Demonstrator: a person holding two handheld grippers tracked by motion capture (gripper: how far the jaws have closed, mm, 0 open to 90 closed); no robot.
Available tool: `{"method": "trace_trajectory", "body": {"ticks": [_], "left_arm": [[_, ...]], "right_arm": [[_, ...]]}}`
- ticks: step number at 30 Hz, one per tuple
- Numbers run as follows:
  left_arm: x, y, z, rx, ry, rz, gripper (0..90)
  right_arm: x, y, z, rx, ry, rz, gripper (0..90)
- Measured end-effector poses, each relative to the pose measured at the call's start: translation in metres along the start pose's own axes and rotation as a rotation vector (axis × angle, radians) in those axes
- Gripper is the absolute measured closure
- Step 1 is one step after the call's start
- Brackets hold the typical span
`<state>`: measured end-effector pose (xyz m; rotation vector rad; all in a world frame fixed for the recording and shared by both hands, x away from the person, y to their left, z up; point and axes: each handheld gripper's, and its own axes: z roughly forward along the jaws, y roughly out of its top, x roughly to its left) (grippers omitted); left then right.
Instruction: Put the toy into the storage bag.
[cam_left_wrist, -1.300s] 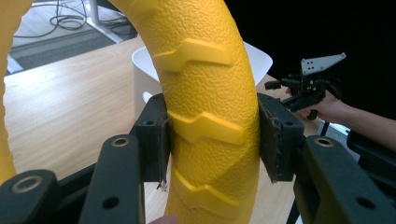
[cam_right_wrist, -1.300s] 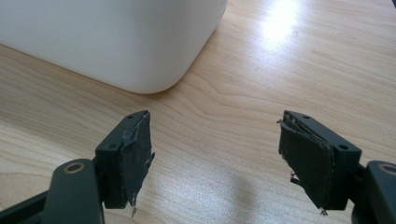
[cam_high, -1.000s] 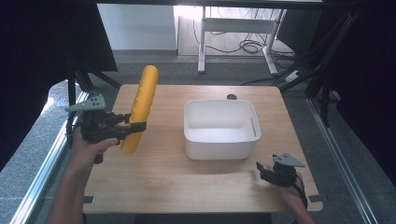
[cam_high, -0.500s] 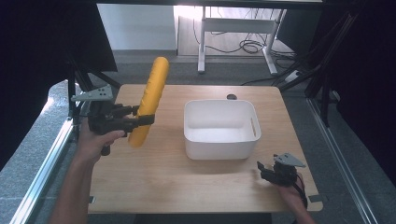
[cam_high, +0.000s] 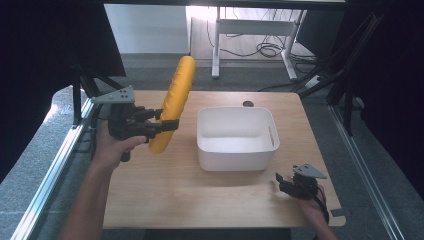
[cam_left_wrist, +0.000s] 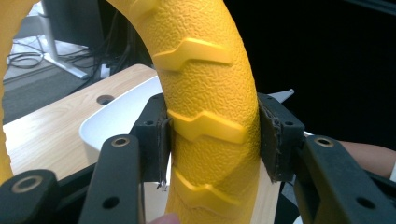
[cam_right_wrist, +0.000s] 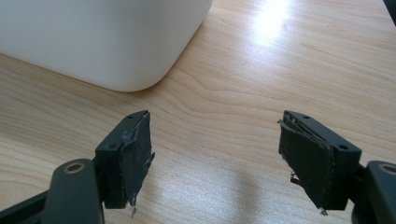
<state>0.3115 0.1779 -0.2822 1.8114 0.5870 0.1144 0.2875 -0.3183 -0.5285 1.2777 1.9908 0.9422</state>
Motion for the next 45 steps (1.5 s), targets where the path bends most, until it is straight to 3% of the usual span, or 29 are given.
{"method": "trace_trajectory", "body": {"ticks": [7, 15, 28, 45], "left_arm": [[0.001, 0.004, 0.004, -0.019, -0.026, -0.006, 51.0], [-0.011, 0.02, 0.008, -0.022, -0.052, 0.028, 51.0], [-0.027, 0.043, 0.032, 0.017, -0.127, 0.075, 50.9], [-0.034, 0.051, 0.063, 0.07, -0.213, 0.103, 50.9]], "right_arm": [[-0.001, 0.0, -0.001, -0.003, -0.005, 0.008, 25.7], [-0.001, 0.0, 0.0, 0.002, -0.004, 0.008, 25.6], [-0.003, -0.001, 0.0, 0.0, -0.015, 0.01, 25.6], [-0.003, -0.002, 0.003, 0.01, -0.021, 0.014, 25.6]]}}
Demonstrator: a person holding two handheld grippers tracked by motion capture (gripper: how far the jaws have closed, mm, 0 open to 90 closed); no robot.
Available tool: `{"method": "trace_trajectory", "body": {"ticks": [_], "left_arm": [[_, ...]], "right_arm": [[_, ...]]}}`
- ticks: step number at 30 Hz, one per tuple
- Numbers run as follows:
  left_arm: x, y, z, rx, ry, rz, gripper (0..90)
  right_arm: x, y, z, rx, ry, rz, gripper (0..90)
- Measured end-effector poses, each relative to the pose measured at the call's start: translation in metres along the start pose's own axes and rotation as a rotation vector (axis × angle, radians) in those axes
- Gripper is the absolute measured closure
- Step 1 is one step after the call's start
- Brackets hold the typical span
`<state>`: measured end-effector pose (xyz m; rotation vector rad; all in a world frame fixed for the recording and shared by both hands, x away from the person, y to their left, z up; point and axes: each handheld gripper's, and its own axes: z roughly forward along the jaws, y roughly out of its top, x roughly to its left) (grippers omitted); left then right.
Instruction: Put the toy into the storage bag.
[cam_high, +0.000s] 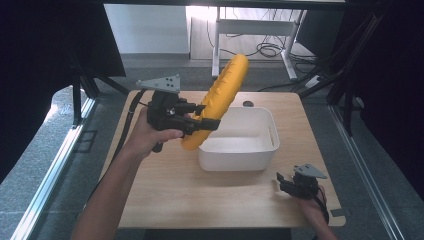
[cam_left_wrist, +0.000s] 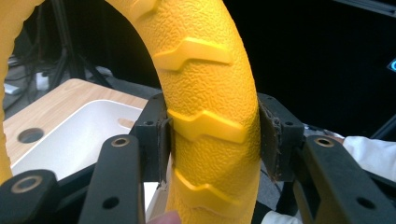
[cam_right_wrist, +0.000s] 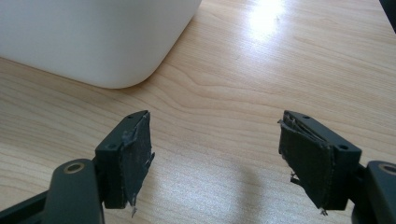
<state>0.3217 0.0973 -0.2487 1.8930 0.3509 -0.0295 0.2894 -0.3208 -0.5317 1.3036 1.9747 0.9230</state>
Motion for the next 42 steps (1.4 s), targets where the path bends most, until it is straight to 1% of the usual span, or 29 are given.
{"method": "trace_trajectory", "body": {"ticks": [1, 3, 10, 18, 19, 20, 22, 25, 27, 30, 31, 42], "left_arm": [[0.001, 0.001, 0.003, 0.001, -0.01, -0.003, 50.9], [0.001, 0.001, 0.005, 0.0, -0.012, -0.003, 50.9], [0.004, 0.005, 0.018, 0.033, -0.039, 0.005, 50.9], [0.009, 0.007, 0.027, 0.042, -0.069, 0.0, 50.8], [0.01, 0.008, 0.03, 0.051, -0.08, 0.003, 50.8], [0.01, 0.008, 0.03, 0.051, -0.08, 0.003, 50.8], [0.01, 0.01, 0.034, 0.066, -0.092, 0.008, 50.8], [0.011, 0.012, 0.037, 0.069, -0.097, 0.01, 50.8], [0.014, 0.011, 0.04, 0.07, -0.109, 0.003, 50.8], [0.016, 0.011, 0.043, 0.071, -0.118, -0.008, 50.8], [0.018, 0.01, 0.045, 0.082, -0.119, -0.006, 50.8], [0.024, 0.007, 0.054, 0.109, -0.129, -0.007, 50.8]], "right_arm": [[0.0, 0.0, 0.0, 0.001, 0.0, -0.001, 25.6], [0.0, 0.0, 0.001, 0.003, -0.001, -0.001, 25.6], [-0.001, -0.001, 0.002, 0.005, -0.007, -0.002, 25.6], [-0.001, -0.002, 0.002, 0.005, -0.006, 0.002, 25.6], [-0.001, -0.002, 0.002, 0.006, -0.006, 0.002, 25.6], [-0.001, -0.002, 0.002, 0.006, -0.006, 0.002, 25.6], [-0.001, -0.002, 0.002, 0.006, -0.008, 0.004, 25.6], [-0.001, -0.002, 0.002, 0.007, -0.008, 0.003, 25.6], [-0.001, -0.002, 0.002, 0.007, -0.009, 0.002, 25.6], [-0.001, -0.002, 0.001, 0.008, -0.008, 0.001, 25.6], [-0.001, -0.002, 0.002, 0.009, -0.008, 0.003, 25.6], [-0.001, -0.002, 0.002, 0.013, -0.009, 0.002, 25.6]]}}
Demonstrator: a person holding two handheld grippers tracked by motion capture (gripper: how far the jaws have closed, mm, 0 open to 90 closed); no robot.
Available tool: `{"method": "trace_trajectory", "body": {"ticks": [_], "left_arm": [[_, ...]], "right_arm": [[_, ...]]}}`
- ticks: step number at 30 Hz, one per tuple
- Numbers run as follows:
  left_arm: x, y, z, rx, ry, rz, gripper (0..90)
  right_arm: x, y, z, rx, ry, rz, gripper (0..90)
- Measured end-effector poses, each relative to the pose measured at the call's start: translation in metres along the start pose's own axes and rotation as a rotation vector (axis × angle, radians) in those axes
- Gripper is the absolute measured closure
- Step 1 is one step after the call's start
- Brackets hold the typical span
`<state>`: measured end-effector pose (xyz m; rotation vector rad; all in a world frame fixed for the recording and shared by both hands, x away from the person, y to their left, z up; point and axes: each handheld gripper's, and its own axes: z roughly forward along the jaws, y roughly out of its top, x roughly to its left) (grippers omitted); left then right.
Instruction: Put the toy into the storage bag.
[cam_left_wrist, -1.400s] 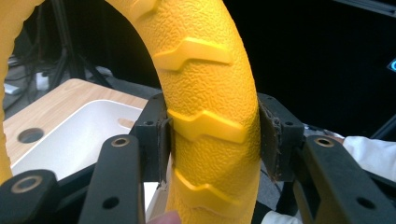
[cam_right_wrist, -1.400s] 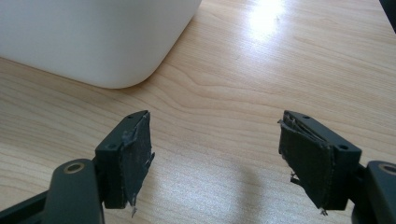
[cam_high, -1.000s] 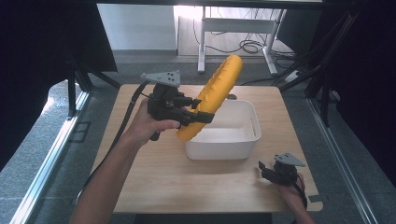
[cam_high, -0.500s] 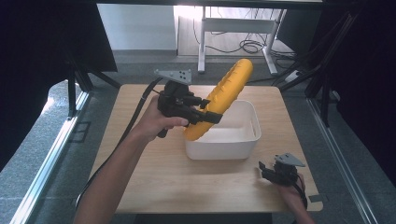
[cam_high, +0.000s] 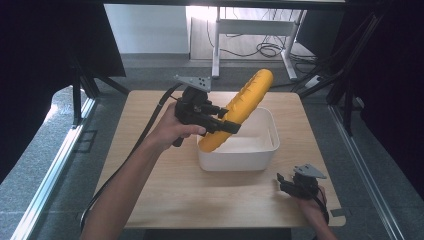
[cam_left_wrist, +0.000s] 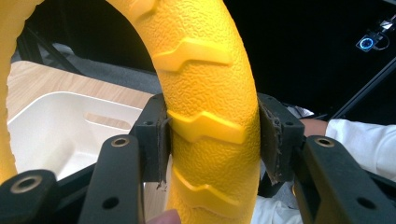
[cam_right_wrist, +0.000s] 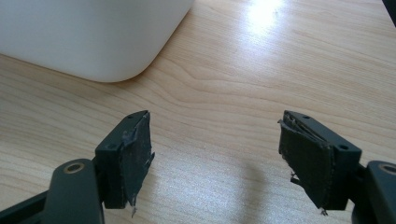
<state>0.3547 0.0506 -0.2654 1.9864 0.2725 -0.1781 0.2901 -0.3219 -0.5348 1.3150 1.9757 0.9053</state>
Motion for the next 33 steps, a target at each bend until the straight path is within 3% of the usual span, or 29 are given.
{"method": "trace_trajectory", "body": {"ticks": [18, 33], "left_arm": [[0.003, 0.01, 0.015, 0.067, -0.028, 0.032, 50.7], [0.019, 0.002, 0.025, 0.1, -0.055, -0.003, 50.5]], "right_arm": [[-0.001, 0.0, -0.001, 0.0, -0.004, 0.0, 25.6], [0.0, -0.001, 0.0, 0.002, -0.001, -0.005, 25.6]]}}
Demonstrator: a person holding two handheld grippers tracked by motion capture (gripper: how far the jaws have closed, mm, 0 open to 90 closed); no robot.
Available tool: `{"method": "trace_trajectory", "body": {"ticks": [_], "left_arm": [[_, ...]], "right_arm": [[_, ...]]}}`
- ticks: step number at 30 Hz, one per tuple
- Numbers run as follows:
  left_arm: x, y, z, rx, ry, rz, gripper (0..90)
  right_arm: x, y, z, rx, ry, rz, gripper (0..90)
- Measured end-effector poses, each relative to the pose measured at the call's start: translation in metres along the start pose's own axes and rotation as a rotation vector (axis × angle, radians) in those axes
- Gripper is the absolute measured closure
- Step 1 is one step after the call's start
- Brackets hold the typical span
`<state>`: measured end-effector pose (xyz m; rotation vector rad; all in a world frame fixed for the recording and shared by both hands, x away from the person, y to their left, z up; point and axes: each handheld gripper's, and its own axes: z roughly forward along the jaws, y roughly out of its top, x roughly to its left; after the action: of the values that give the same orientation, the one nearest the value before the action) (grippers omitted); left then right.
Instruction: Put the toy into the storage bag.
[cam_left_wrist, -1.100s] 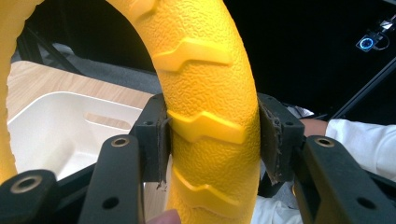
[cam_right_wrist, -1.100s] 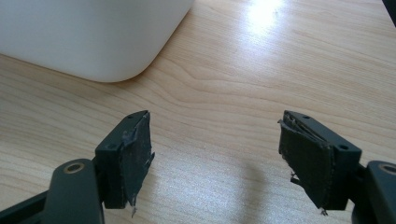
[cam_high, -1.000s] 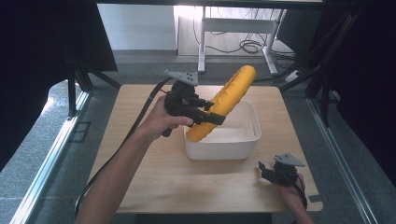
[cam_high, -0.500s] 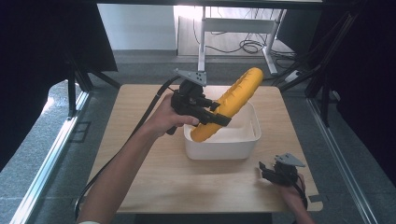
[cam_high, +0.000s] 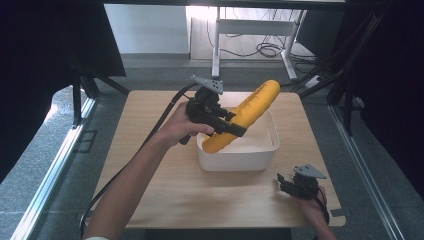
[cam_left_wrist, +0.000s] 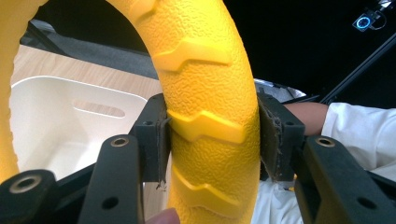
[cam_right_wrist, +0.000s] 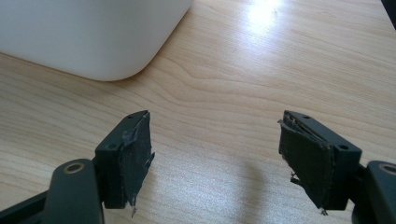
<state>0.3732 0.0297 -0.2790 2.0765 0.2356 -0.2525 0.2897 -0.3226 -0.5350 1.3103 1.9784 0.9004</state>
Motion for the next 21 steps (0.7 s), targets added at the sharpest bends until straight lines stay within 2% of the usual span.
{"method": "trace_trajectory", "body": {"ticks": [13, 21], "left_arm": [[0.008, -0.003, 0.011, 0.011, -0.039, -0.021, 50.8], [0.014, -0.006, 0.021, 0.02, -0.046, -0.036, 50.9]], "right_arm": [[-0.001, 0.0, 0.0, 0.0, -0.001, 0.0, 25.4], [-0.001, 0.0, 0.0, -0.001, -0.001, -0.003, 25.3]]}}
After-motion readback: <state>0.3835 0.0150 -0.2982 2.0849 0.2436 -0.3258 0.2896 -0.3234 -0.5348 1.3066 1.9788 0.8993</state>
